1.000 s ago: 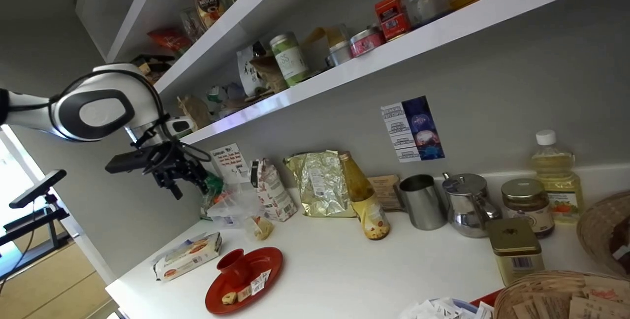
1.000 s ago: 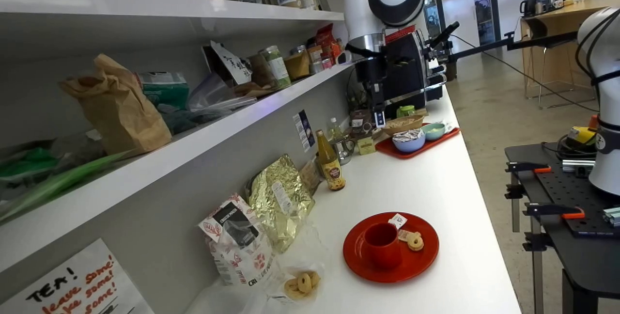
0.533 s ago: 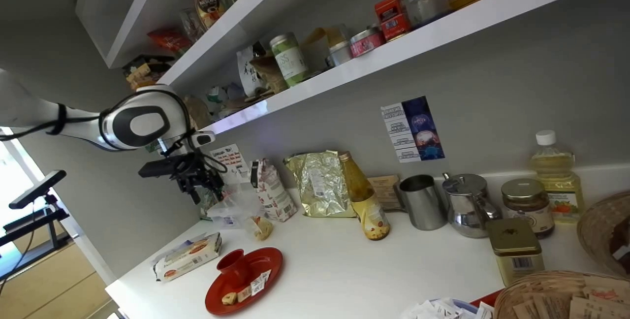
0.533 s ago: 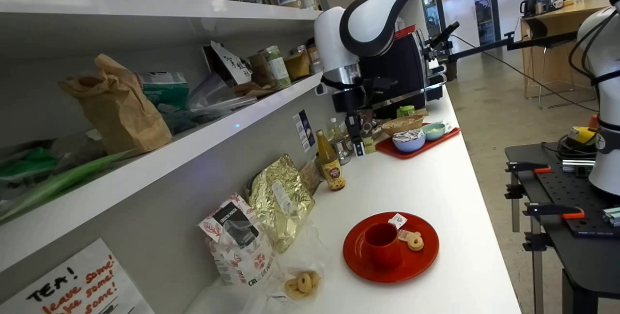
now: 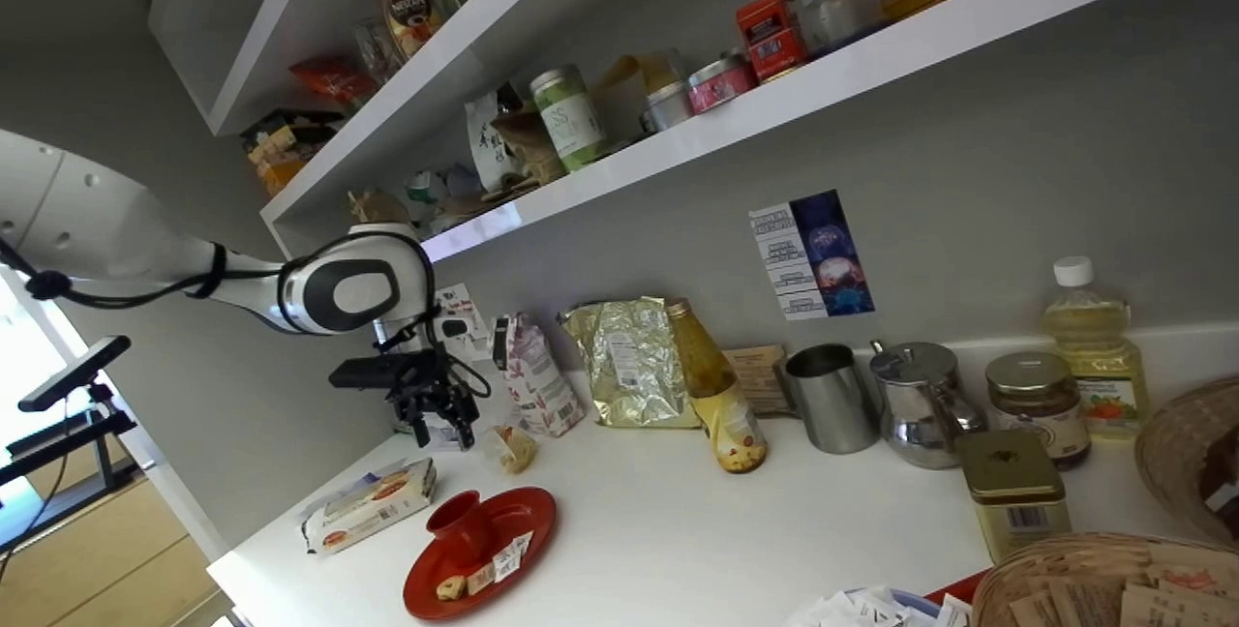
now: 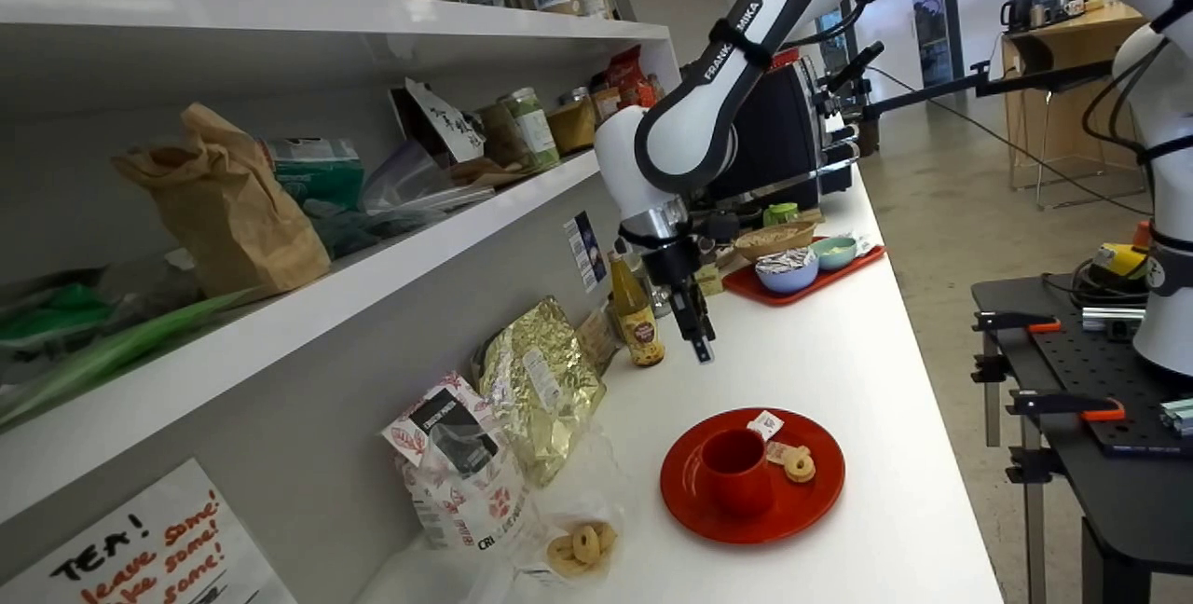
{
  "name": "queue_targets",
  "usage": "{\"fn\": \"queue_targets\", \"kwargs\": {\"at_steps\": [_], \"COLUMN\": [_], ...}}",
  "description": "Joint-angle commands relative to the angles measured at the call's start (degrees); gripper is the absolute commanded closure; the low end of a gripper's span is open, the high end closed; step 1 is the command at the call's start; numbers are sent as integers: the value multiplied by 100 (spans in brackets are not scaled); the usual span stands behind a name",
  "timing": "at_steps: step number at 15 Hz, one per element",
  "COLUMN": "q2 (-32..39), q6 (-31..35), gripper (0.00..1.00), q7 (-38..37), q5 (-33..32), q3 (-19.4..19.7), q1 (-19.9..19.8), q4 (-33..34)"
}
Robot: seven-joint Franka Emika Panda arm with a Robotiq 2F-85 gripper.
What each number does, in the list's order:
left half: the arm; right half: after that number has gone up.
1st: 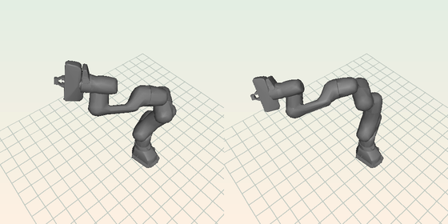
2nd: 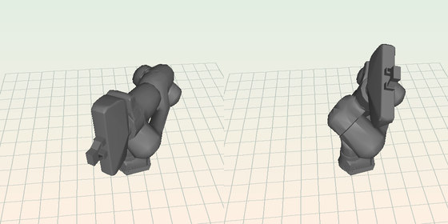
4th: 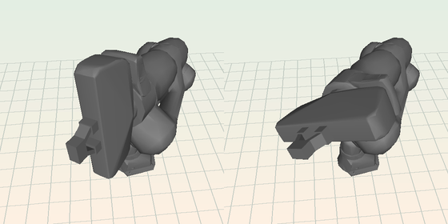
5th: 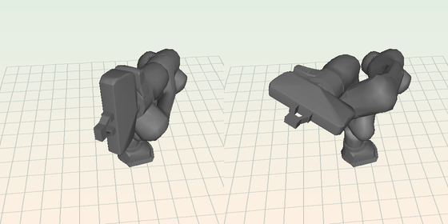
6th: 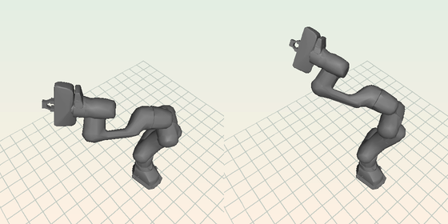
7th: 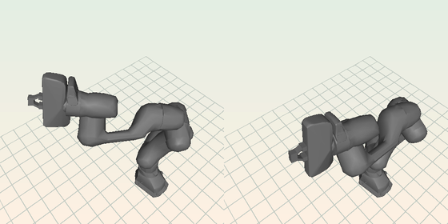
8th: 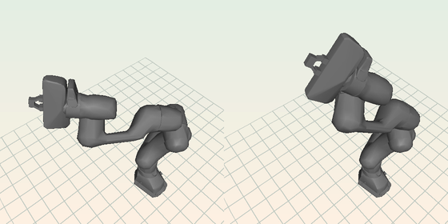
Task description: Remove the cup from the plate
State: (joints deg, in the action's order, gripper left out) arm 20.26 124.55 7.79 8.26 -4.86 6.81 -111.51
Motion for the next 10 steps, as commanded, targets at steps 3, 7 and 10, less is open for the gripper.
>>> {"fn": "queue_targets", "kwargs": {"at_steps": [3,7,10], "q2": [679,1086,1385], "q6": [-325,-407,-386], "gripper": [0,0,0], "q7": [-370,-641,-991], "q5": [-274,-409,-574], "q3": [-130,-149,-89], "q1": [131,268,395], "q4": [455,729,1055]}}
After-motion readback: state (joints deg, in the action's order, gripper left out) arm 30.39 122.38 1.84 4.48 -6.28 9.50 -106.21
